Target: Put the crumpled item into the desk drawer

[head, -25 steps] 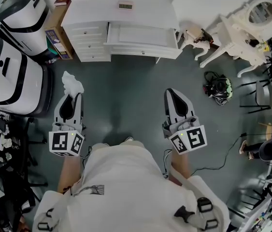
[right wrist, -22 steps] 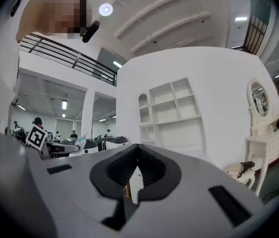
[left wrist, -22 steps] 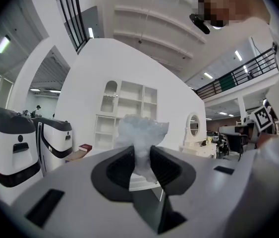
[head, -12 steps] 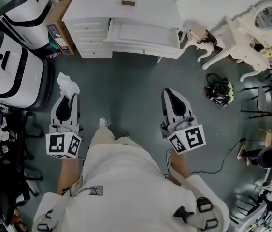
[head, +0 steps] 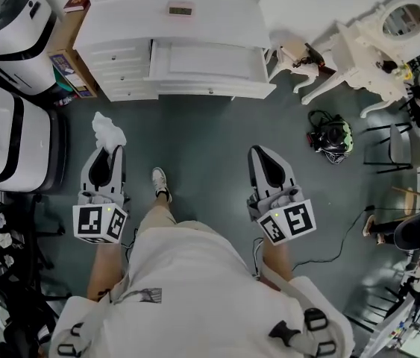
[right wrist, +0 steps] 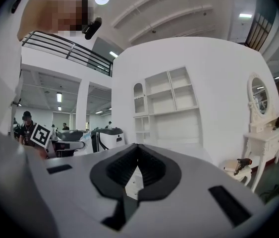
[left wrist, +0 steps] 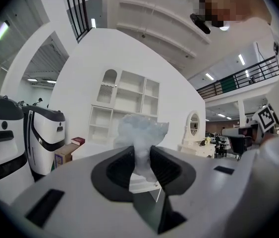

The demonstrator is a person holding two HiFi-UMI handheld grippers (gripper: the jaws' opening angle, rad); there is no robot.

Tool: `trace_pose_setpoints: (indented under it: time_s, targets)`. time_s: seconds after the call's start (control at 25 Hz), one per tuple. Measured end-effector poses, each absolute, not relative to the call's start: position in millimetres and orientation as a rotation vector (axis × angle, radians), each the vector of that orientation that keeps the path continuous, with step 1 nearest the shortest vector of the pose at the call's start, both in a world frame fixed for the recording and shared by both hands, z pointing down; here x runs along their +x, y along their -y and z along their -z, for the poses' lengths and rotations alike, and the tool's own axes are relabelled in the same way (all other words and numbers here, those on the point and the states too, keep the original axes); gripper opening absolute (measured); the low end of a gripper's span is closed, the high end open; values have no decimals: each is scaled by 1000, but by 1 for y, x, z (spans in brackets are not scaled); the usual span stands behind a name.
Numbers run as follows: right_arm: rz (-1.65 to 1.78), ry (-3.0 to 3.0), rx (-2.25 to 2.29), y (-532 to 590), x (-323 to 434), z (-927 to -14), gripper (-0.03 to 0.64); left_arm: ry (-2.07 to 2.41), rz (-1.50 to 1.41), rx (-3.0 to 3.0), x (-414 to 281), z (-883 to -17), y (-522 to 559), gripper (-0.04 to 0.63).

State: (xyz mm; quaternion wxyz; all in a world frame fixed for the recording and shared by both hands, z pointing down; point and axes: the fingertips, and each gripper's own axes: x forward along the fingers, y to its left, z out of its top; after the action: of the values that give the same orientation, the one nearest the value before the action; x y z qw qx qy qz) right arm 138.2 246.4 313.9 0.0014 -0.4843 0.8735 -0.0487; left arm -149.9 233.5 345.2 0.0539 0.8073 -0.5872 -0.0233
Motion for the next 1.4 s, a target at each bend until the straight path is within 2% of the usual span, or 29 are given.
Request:
trace_pose_setpoints:
  time_s: [0.48,0.76,1.12,1.4]
  targets:
    - [114,-2778,-1576,-57,62,-289,9,1670,38,2486,-204,-350,-41,106]
    - [140,-2735,-1673,-4,40,-294,9,1541,1,2526,-215,-364,30,106]
    - [178,-2624,-1807,18,85,-293,9,1331,-77,2584,-161,-375,68,106]
    - [189,-2613,-1721,63,129,-291,9,1393,-98,2577,-120,-363,107,106]
